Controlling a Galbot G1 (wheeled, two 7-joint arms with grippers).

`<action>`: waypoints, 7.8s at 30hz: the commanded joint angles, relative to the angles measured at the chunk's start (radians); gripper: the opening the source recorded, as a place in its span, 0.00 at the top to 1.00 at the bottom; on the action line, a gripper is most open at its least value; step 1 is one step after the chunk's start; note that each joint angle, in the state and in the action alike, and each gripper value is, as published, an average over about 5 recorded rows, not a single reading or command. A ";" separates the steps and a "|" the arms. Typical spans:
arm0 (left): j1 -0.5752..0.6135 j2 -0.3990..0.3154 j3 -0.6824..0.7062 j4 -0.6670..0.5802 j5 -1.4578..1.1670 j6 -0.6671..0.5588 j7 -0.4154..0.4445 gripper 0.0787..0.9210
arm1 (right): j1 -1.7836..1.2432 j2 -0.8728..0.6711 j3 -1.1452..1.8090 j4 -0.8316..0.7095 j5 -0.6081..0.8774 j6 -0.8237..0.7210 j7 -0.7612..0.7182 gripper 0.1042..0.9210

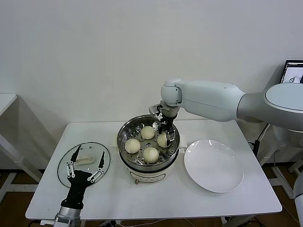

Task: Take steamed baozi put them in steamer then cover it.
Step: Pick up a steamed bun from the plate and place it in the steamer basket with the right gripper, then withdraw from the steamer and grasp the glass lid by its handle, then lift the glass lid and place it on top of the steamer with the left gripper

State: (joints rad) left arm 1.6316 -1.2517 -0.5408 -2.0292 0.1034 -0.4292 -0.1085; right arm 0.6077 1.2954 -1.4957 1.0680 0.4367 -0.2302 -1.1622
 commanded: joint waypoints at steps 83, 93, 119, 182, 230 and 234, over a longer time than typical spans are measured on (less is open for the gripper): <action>-0.352 0.042 -0.088 0.639 1.038 0.190 -0.207 0.12 | -1.881 -0.094 1.898 0.480 -0.231 0.589 1.345 0.12; -0.394 0.041 -0.068 0.677 1.044 0.218 -0.207 0.12 | -1.882 -0.093 1.899 0.483 -0.235 0.589 1.345 0.12; -0.483 0.029 -0.023 0.759 1.006 0.290 -0.188 0.12 | -1.876 -0.087 1.900 0.476 -0.243 0.594 1.344 0.12; -0.618 -0.031 0.538 0.012 1.132 0.714 0.208 0.86 | -1.882 -0.042 1.913 0.452 -0.286 0.596 1.349 0.12; -0.681 -0.125 0.558 0.234 1.324 0.788 0.340 0.86 | -1.854 -0.018 1.913 0.413 -0.305 0.595 1.348 0.12; -0.681 -0.125 0.555 0.241 1.323 0.789 0.341 0.86 | -1.852 -0.019 1.913 0.412 -0.305 0.595 1.348 0.12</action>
State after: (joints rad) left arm 0.9514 -1.3729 0.0149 -1.7986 1.4120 0.3553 0.2271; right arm -1.2460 1.2769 0.4166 1.4813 0.1318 0.3642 0.1853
